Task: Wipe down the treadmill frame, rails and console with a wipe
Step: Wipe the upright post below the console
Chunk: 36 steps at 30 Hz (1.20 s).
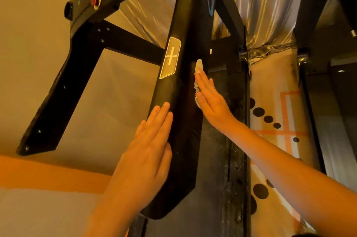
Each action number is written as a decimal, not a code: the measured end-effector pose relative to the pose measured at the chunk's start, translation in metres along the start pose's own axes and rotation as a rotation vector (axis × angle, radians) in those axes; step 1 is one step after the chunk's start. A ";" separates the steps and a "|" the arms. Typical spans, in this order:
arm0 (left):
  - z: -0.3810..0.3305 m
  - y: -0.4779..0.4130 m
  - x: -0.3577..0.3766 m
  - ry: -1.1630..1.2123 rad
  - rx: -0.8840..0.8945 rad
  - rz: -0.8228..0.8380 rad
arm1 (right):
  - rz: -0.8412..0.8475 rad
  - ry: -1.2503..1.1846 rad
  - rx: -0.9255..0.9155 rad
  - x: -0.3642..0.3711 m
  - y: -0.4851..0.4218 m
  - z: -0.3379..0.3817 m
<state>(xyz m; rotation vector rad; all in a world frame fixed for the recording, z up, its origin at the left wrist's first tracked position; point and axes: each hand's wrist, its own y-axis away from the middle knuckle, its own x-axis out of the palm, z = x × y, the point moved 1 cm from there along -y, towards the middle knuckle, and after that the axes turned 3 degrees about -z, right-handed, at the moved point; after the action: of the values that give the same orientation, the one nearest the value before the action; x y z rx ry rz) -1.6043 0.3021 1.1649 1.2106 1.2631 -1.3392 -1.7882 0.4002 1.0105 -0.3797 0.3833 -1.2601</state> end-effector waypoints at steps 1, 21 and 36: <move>0.000 0.005 0.002 -0.022 0.008 -0.015 | -0.015 -0.011 -0.011 0.003 -0.003 0.009; 0.002 0.009 0.010 -0.079 0.042 -0.070 | -0.075 -0.090 0.056 0.005 0.008 0.001; 0.003 0.006 0.012 -0.151 0.066 -0.086 | 0.219 0.177 -0.278 -0.011 -0.058 0.056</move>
<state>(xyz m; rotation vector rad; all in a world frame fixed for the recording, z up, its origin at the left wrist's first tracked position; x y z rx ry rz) -1.6003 0.2987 1.1524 1.0883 1.1833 -1.5158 -1.8131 0.3994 1.0885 -0.4499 0.7367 -1.0304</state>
